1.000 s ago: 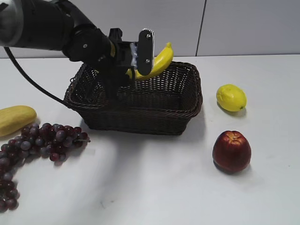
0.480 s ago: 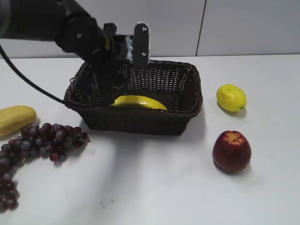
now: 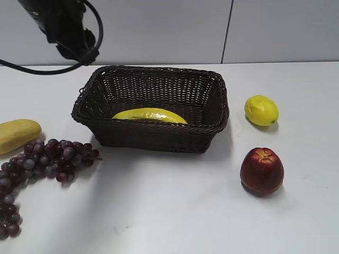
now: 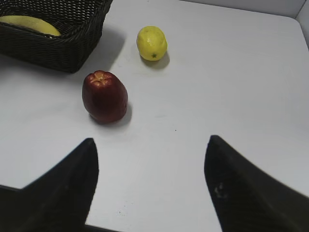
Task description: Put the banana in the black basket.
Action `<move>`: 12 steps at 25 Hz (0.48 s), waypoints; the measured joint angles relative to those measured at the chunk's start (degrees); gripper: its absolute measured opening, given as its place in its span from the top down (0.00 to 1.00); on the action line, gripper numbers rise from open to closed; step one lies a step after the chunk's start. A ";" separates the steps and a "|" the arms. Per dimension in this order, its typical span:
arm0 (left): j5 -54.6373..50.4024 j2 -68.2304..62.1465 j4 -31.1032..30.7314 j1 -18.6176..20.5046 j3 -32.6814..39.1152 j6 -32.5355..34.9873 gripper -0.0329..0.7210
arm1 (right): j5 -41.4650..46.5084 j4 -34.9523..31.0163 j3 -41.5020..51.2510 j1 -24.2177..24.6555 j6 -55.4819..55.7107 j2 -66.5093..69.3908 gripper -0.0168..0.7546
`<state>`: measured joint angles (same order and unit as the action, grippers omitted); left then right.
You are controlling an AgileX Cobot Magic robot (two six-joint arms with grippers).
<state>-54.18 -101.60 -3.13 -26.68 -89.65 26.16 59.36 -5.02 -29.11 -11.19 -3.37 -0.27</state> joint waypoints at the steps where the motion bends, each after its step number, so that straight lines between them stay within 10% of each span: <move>1: -1.89 0.00 0.71 1.66 -0.63 -2.12 0.21 | 0.00 0.00 0.00 0.00 0.00 0.00 0.30; 12: -14.74 0.00 6.37 16.79 -1.23 -16.66 0.21 | 0.00 0.00 0.00 0.00 0.00 0.00 0.30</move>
<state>-68.92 -101.60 3.24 -9.89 -90.89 9.50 59.36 -5.02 -29.11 -11.19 -3.37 -0.27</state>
